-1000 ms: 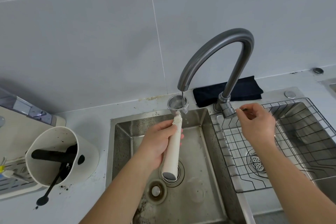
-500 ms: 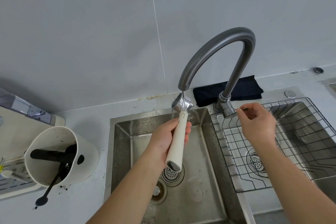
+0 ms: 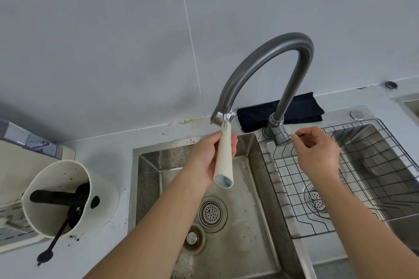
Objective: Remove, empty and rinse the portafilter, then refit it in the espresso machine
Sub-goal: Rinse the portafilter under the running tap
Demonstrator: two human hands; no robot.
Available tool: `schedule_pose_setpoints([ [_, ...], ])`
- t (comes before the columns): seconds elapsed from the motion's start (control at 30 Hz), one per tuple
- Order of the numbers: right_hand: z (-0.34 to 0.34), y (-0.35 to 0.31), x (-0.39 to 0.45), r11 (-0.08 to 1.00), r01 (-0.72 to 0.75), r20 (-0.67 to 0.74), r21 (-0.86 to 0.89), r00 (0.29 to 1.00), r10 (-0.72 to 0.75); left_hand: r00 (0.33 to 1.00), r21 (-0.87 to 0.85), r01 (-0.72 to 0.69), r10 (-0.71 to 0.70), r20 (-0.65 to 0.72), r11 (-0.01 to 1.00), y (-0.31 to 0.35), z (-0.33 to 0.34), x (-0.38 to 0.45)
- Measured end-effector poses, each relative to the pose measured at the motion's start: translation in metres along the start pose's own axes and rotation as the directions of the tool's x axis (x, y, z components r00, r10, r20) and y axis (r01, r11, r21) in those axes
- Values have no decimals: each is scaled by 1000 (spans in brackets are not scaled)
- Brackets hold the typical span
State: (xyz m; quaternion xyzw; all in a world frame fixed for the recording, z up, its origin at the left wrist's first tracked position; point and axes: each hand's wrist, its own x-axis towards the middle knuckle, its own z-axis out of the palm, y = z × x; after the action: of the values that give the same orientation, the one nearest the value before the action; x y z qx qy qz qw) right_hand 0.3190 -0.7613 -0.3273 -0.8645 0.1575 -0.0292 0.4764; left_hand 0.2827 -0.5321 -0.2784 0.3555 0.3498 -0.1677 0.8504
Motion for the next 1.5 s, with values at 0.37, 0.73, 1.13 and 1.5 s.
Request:
schedule_pose_setpoints([
  [0.37, 0, 0, -1, 1000, 6, 2, -7, 1000, -6, 992, 179, -102, 114, -58, 979, 9, 14, 15],
  [0.73, -1, -1, -1, 1000, 9, 8, -3, 1000, -9, 980, 175, -197, 194, 35, 965, -1, 9, -6],
  [1.13, 0, -2, -1, 1000, -1, 7, -6, 1000, 1, 967, 326, -255, 244, 75, 911, -10, -20, -36],
  [1.5, -1, -7, -4, 997, -28, -1, 67, 1000, 28, 932, 550, -350, 338, 127, 758, -6, -50, -48],
])
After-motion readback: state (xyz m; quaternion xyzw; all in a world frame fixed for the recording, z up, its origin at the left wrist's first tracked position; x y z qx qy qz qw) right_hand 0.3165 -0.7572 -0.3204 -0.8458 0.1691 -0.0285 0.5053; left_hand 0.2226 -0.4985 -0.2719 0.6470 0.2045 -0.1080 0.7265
